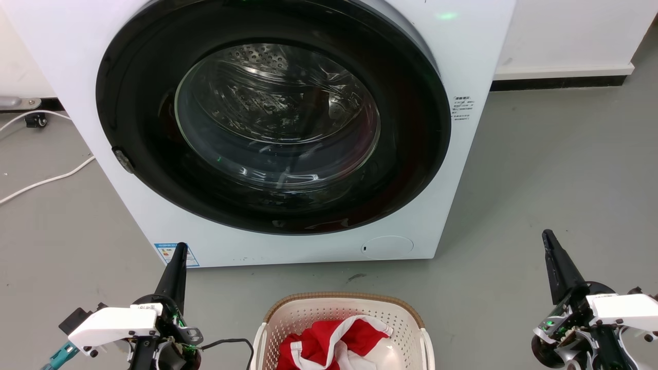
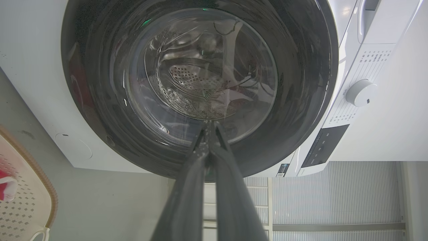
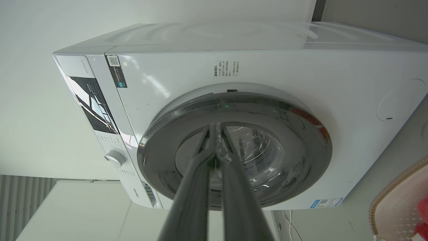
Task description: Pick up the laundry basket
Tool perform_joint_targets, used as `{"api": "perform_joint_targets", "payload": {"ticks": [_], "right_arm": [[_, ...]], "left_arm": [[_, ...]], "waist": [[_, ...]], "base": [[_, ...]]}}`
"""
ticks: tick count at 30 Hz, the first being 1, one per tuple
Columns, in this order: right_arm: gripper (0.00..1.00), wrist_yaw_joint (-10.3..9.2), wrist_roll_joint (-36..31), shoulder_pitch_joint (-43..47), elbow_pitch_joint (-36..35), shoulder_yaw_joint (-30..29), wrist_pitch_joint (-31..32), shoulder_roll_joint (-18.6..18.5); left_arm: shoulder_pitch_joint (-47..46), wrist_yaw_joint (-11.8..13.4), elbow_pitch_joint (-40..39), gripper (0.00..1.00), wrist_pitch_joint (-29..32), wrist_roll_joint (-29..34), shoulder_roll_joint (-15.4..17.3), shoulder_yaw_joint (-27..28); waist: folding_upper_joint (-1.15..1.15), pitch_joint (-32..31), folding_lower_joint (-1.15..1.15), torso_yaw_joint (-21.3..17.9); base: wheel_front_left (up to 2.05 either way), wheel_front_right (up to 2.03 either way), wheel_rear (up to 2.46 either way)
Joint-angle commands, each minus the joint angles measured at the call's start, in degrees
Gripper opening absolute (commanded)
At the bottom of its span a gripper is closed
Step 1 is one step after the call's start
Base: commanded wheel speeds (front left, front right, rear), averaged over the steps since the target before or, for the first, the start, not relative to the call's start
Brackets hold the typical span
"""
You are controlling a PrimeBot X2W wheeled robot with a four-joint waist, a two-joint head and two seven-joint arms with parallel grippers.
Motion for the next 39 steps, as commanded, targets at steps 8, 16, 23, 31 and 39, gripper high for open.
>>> {"api": "perform_joint_targets", "payload": {"ticks": [8,16,23,31,39], "right_arm": [[0.00,0.00,0.21,-0.33,-0.10,0.01,0.01,-0.12],[0.00,0.00,0.21,-0.33,-0.10,0.01,0.01,-0.12],[1.00,0.00,-0.19,1.27,1.38,0.16,-0.34,0.17],[1.00,0.00,-6.09,1.60,-0.13,0.04,-2.69,0.14],[1.00,0.00,-17.85,2.23,-3.10,0.86,-4.84,0.11]], "left_arm": [[-0.21,-0.11,-0.06,0.00,0.06,0.06,0.09,0.07],[-0.21,-0.11,-0.06,0.00,0.06,0.07,0.09,0.07],[1.14,0.02,1.18,1.00,-0.35,0.14,-0.20,-0.26],[1.29,0.02,-0.42,1.00,-2.70,5.25,-0.17,-0.02],[1.49,0.44,-2.46,1.00,-4.85,14.11,-0.14,0.33]], "waist": [[0.00,0.00,0.00,0.00],[0.00,0.00,0.00,0.00],[0.00,0.02,0.00,0.00],[0.00,0.13,0.00,0.00],[0.00,0.25,0.00,0.02]], "base": [[0.00,0.00,0.00],[0.00,0.00,0.00],[0.00,0.00,0.00],[0.00,0.00,0.00],[0.00,0.00,0.00]]}}
